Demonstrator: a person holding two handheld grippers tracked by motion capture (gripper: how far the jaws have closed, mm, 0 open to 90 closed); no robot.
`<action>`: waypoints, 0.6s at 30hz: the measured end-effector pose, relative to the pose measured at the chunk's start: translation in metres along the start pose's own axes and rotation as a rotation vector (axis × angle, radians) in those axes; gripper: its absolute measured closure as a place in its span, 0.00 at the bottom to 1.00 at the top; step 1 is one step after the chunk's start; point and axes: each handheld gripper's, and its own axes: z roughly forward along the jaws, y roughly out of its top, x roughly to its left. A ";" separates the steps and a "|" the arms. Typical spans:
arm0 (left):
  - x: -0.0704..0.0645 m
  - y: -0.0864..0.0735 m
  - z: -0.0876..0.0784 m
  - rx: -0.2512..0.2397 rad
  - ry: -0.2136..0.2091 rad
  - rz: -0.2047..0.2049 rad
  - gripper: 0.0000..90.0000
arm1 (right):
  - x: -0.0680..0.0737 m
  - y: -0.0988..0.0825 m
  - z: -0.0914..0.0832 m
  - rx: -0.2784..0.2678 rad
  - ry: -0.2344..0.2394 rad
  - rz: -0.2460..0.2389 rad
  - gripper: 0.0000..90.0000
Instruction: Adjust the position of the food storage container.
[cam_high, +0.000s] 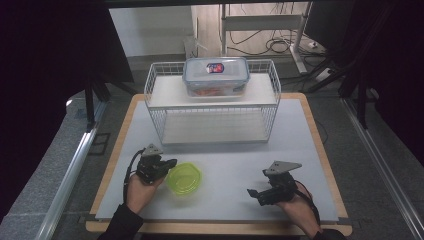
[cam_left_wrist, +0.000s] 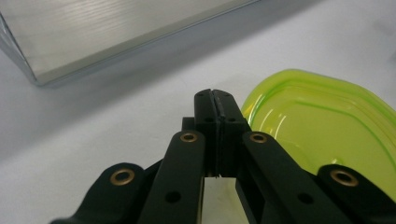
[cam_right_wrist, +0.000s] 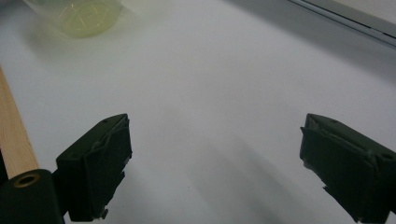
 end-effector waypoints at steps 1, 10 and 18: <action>0.000 -0.001 -0.001 -0.001 0.004 -0.003 0.99 | 0.000 0.000 0.000 0.000 0.000 0.000 0.10; 0.004 -0.024 -0.026 0.011 0.061 -0.008 0.99 | 0.000 0.000 -0.002 -0.005 -0.003 -0.002 0.10; -0.015 -0.053 -0.040 0.033 0.021 -0.032 0.99 | 0.000 0.000 -0.002 -0.007 -0.004 -0.006 0.10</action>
